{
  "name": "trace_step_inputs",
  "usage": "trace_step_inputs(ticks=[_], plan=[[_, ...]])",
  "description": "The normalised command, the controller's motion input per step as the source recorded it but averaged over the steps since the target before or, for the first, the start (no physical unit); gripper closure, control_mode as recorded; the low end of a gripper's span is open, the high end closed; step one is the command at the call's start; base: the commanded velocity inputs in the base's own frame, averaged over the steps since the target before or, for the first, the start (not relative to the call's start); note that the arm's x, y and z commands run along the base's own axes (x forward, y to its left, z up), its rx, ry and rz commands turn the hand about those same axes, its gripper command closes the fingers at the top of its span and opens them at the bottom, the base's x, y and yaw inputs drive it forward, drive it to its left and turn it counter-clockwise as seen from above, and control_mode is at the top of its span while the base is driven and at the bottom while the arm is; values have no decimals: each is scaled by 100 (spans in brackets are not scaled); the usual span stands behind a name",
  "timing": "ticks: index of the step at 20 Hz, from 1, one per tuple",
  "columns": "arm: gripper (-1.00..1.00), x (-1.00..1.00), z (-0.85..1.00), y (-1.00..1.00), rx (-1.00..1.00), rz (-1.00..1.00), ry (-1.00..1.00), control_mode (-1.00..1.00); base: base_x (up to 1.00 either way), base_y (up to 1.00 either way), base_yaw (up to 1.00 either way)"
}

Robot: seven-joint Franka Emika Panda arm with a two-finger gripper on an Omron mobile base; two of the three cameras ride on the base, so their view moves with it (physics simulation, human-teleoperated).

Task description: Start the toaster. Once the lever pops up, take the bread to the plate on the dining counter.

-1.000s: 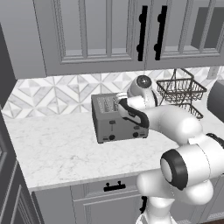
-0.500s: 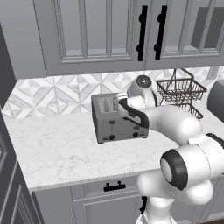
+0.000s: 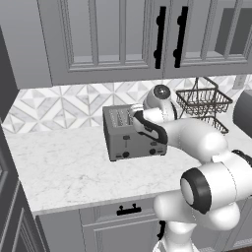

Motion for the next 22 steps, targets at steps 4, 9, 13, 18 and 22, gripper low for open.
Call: trace_step_inputs(ticks=[4,9,13,18,22], plan=[[-100,0,0,0,0,0,0,-100,0,0,0],[-100,0,0,0,0,0,0,-100,0,0,0],[-100,0,0,0,0,0,0,-100,0,0,0],[-100,0,0,0,0,0,0,-100,0,0,0],[-100,0,0,0,0,0,0,-100,0,0,0]])
